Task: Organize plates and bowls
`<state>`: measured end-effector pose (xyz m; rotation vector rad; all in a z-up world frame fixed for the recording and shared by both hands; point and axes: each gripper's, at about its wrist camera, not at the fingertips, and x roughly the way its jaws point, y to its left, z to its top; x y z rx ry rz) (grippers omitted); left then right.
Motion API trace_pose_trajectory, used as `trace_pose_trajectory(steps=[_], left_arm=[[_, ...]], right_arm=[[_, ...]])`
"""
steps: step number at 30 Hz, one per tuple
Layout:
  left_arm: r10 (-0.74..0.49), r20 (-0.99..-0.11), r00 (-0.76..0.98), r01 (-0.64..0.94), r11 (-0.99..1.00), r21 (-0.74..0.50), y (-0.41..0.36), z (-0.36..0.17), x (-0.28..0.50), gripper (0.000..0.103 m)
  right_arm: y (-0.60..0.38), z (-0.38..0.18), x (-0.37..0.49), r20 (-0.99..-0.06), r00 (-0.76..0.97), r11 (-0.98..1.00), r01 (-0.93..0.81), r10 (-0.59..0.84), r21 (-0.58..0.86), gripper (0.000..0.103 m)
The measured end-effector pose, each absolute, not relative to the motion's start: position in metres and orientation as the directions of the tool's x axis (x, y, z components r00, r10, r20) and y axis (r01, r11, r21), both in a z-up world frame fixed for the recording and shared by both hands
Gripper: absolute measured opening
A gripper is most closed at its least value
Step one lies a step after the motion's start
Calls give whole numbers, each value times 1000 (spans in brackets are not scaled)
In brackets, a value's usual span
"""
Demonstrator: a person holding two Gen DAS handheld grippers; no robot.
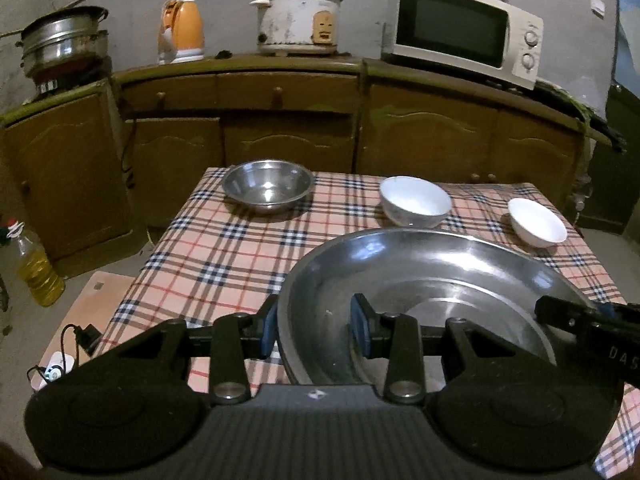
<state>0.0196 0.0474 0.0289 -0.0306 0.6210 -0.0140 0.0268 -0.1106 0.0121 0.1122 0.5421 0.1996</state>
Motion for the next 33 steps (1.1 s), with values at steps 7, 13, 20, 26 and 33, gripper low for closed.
trace_pose_trajectory(steps=[7,13,20,26,33], left_arm=[[1,-596,803,-28,999,-36,70,21,26,37],[27,-613,790,-58,998,-31,89,9,36,37],[52,-624,780,-83,996,-21,112,0,49,37],[67,-632,772,-101,995,-18,128,-9,60,37],[81,-640,764,-128,991,-28,145,-19,70,37]], right_arm=[[-86,3,41,-524,816,969,-186,243,160,29],[-64,-7,57,-542,799,965,-208,261,159,29],[-40,-20,77,-561,775,957,-230,290,177,29],[-22,-30,94,-571,762,952,-250,306,177,29],[-5,-43,112,-578,749,946,-271,325,180,29]])
